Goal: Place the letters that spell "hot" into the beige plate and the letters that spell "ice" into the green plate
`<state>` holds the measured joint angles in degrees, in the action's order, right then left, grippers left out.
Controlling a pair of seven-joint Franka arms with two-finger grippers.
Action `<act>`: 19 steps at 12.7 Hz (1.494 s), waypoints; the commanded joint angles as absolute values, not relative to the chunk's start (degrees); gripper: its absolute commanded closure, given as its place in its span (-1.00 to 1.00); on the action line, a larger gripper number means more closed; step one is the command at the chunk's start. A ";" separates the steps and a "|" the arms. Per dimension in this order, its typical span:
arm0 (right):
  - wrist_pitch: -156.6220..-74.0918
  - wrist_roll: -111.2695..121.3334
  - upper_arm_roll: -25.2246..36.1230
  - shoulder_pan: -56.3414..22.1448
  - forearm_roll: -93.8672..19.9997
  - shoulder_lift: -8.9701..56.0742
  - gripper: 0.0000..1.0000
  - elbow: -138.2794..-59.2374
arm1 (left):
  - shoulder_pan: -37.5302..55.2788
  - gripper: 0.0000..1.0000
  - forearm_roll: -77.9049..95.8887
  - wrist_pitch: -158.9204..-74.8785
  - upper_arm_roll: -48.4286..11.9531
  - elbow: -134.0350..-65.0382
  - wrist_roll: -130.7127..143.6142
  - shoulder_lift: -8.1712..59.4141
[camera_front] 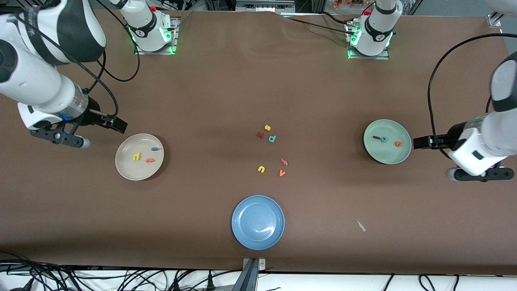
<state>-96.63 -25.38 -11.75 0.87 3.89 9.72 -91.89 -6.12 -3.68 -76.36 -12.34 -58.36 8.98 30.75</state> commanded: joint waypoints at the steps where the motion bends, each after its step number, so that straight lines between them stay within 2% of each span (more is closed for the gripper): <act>1: -91.24 -19.79 -3.90 -4.37 1.06 9.49 -1.00 -87.20 | -0.72 -0.90 2.19 -75.41 -2.74 -57.39 4.23 29.27; 4: -88.78 -14.00 1.39 -6.24 -1.04 9.41 -1.00 -85.34 | -0.26 -0.90 2.11 -78.30 -2.72 -60.71 4.83 27.79; 7: -87.63 -12.39 2.02 -6.15 -2.37 8.88 -1.00 -85.25 | -0.44 -0.93 2.46 -87.25 -2.81 -72.39 4.92 21.38; 19: -87.63 -12.83 -0.09 -6.42 -2.02 9.23 -1.00 -83.41 | -0.44 -0.97 1.76 -87.28 -3.08 -73.39 2.37 21.45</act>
<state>-88.85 -13.24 -0.25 -6.59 -1.45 9.16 -84.42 -0.95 0.85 -86.31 -3.70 -71.08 3.97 23.17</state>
